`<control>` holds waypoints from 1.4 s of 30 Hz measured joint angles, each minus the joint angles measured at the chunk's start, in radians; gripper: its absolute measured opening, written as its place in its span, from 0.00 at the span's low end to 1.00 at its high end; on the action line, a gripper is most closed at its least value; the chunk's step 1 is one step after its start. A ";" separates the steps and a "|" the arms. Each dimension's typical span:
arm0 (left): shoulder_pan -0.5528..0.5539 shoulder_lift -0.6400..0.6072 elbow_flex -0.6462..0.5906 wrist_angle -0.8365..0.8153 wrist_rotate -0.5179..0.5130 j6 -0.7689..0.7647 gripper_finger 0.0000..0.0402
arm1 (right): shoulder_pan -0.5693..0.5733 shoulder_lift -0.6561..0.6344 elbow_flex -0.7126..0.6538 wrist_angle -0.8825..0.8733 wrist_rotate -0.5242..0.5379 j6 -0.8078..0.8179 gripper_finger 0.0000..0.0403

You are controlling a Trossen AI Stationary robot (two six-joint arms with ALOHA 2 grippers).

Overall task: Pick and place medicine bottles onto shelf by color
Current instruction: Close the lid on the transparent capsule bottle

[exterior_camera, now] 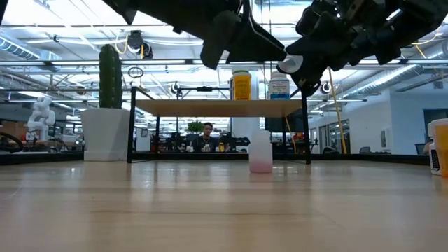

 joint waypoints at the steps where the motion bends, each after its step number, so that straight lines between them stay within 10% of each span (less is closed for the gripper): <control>1: -0.002 0.000 0.000 0.001 0.000 0.009 0.39 | 0.000 0.000 0.000 0.000 0.000 -0.005 0.34; 29: -0.005 0.005 0.000 -0.003 0.050 0.029 0.46 | 0.002 0.054 -0.002 0.097 0.000 -0.046 0.34; 42: 0.004 0.005 0.000 -0.003 0.046 0.034 0.25 | 0.003 0.053 -0.002 0.097 -0.001 -0.046 0.34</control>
